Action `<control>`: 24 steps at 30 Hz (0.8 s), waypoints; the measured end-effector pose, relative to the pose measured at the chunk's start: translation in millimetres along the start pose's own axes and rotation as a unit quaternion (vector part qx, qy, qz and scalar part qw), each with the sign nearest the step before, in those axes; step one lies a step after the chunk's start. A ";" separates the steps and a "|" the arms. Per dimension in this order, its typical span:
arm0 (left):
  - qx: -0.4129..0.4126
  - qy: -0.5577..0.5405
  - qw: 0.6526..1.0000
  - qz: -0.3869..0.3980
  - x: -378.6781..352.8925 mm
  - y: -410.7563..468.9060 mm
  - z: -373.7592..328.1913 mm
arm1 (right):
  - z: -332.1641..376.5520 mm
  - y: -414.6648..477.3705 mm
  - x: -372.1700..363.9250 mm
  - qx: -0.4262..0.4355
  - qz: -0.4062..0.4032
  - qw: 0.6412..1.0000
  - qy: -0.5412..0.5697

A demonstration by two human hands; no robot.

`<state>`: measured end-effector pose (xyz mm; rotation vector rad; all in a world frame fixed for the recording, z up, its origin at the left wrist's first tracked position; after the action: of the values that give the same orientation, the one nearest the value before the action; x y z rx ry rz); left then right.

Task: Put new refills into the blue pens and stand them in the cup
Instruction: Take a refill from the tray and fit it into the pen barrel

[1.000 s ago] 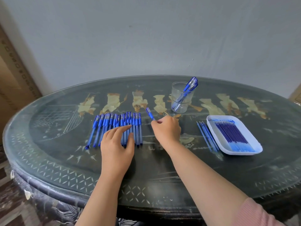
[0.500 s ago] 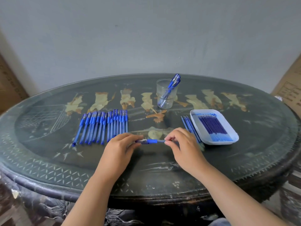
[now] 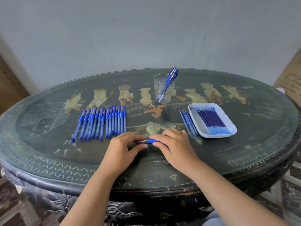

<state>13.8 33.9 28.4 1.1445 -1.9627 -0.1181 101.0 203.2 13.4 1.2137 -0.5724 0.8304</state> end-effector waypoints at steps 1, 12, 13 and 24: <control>0.000 0.002 1.000 0.001 -0.2 0.0 0.9 | 1.1 0.6 -1.4 0.010 -0.005 1.000 0.004; 0.123 -0.070 0.989 0.050 4.4 1.8 1.0 | 10.2 3.1 -5.2 0.084 -0.013 0.996 -0.018; 0.130 -0.073 0.987 0.057 4.5 2.0 1.7 | 10.8 3.1 -4.9 0.087 -0.010 0.996 -0.022; 0.163 -0.105 0.979 0.062 11.1 1.3 3.5 | 8.2 -0.7 -0.4 0.080 -0.056 0.992 -0.076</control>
<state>7.9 25.1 33.6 1.2537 -2.2968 0.1607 101.7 195.1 15.0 1.4508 -0.5624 0.7030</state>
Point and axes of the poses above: each hand's wrist, its own y-axis towards the middle knuckle, its own x-axis out of the back of the hand, z = x × y, the point moved 2 cm from there along y, towards the middle knuckle, and after that the axes turned 1 degree about -z, right-handed, at the moved point
